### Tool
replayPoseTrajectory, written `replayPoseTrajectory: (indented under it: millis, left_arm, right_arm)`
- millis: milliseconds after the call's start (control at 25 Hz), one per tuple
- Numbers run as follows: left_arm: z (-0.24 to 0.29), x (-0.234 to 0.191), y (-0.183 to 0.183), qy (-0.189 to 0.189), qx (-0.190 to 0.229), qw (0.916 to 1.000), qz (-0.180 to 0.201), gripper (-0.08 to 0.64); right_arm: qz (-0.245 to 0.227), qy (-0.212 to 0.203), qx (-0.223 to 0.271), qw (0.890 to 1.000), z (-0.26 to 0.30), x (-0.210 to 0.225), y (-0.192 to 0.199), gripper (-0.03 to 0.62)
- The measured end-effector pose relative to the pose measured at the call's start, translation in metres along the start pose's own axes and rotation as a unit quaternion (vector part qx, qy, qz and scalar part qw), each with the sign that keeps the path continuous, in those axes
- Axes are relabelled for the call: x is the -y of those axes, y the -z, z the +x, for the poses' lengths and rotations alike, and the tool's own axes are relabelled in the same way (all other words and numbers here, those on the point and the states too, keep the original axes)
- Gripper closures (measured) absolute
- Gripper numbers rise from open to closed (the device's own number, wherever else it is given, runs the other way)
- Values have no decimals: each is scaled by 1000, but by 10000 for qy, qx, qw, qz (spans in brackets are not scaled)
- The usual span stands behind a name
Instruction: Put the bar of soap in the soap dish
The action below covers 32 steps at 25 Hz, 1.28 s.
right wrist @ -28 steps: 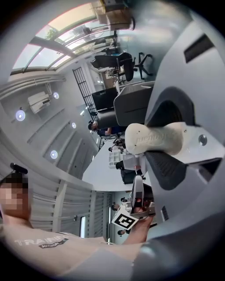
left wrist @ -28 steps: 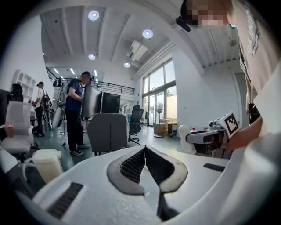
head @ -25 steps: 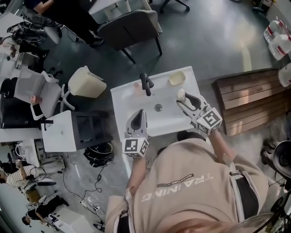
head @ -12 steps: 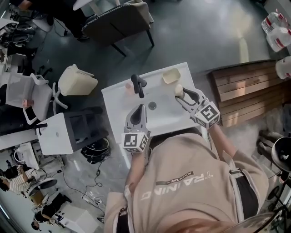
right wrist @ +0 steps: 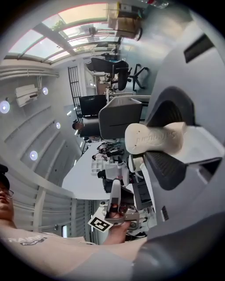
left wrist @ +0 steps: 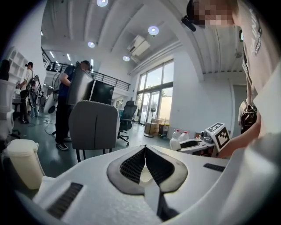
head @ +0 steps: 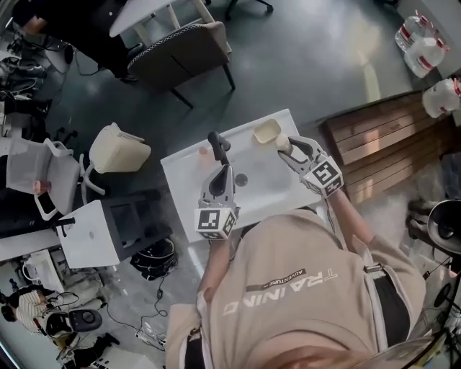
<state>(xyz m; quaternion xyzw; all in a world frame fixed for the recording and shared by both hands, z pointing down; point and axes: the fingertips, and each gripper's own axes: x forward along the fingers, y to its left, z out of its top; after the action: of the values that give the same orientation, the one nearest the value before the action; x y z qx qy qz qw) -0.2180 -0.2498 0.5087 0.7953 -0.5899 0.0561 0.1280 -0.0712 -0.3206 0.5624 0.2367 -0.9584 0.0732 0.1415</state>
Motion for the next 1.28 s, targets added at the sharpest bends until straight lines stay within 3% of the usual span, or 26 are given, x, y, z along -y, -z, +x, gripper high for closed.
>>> replayPoseTrajectory:
  millis: [240, 520, 760, 1040, 1280]
  left_arm:
    - [-7, -6, 13, -39, -101, 9998, -195, 549]
    - [-10, -19, 21, -171, -189, 9991, -335, 549]
    - [-2, -19, 29, -118, -276, 9985, -451, 549]
    - [5, -23, 34, -112, -299, 9983, -486, 549]
    - [10, -28, 36, -118, -342, 9978, -551, 549]
  right_arm:
    - [-658, -34, -577, 9962, 26, 18, 24, 428]
    - [-1352, -392, -1193, 9828, 63, 37, 48, 428]
    - [-2240, -893, -1766, 9543, 96, 43, 68, 428]
    - [-2807, -1363, -2319, 9213, 125, 46, 98, 428]
    - [-3398, -1800, -2844, 8782, 139, 52, 124, 428]
